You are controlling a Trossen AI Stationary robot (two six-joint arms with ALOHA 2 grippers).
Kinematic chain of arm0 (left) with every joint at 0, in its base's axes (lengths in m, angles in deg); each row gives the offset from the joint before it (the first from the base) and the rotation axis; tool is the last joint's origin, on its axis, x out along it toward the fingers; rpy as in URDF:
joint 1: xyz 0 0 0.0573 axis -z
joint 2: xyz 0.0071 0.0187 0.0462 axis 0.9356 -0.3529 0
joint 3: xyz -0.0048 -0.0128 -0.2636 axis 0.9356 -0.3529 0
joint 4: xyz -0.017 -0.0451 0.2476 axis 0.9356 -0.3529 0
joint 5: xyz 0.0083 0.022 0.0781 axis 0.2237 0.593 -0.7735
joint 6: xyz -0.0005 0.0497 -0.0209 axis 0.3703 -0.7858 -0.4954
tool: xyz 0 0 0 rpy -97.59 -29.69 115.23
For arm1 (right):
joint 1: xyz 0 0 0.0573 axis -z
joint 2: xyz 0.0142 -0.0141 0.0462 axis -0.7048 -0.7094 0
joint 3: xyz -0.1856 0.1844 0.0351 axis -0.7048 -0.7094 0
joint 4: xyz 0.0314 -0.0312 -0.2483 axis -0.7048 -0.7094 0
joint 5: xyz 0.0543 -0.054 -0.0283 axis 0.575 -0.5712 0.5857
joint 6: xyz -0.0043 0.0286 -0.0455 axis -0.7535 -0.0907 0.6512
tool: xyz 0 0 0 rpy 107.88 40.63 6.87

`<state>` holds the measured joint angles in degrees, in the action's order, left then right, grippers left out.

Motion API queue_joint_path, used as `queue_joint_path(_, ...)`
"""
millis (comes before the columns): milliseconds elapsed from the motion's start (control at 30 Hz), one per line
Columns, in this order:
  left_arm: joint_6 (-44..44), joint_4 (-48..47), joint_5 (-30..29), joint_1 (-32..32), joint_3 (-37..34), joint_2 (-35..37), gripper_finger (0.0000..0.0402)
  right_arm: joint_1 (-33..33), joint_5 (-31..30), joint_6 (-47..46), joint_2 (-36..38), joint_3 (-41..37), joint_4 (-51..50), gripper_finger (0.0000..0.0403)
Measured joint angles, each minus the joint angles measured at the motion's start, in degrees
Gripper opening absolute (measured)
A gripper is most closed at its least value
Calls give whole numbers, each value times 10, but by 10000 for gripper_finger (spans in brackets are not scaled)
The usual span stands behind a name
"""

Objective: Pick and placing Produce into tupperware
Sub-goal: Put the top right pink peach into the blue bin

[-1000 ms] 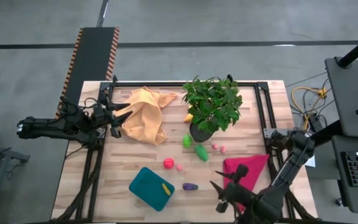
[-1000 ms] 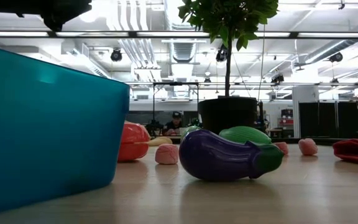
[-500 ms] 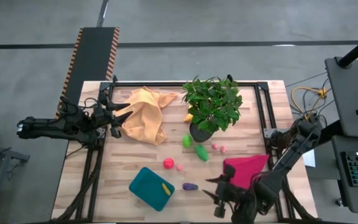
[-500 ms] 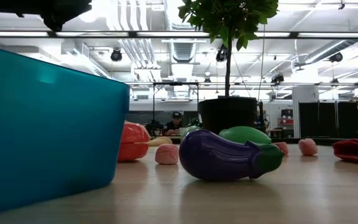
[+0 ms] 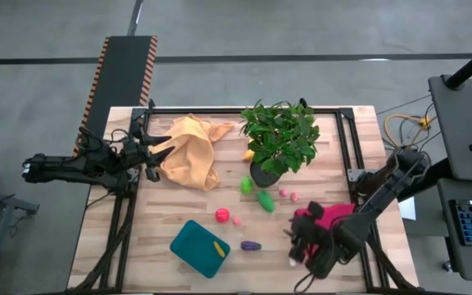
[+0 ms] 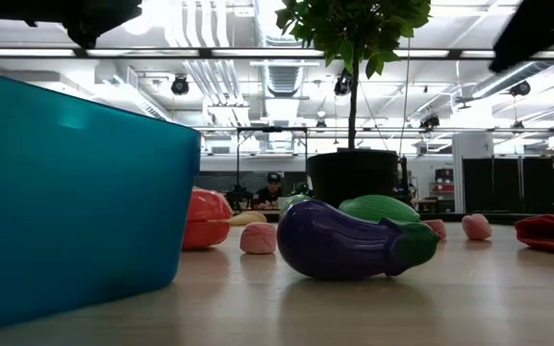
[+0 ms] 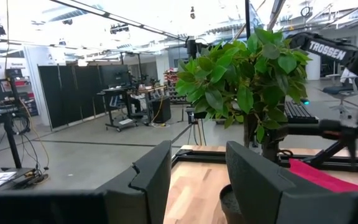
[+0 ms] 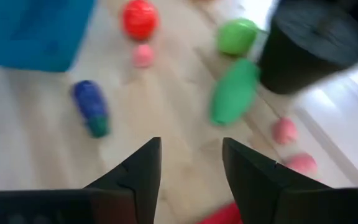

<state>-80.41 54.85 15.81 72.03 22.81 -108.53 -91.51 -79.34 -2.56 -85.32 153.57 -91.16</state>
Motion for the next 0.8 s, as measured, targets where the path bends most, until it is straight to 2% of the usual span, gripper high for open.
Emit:
queue_joint_path(133,0,0,0,0,0,-1,140,6,-7,-98,31,-75,1,162)
queue_joint_path(300,0,0,0,0,0,-1,140,20,-5,-107,56,-134,29,180)
queue_joint_path(567,0,0,0,0,0,-1,140,80,2,-133,82,-188,40,223)
queue_joint_path(800,0,0,0,0,0,-2,140,145,31,-173,74,-196,44,244)
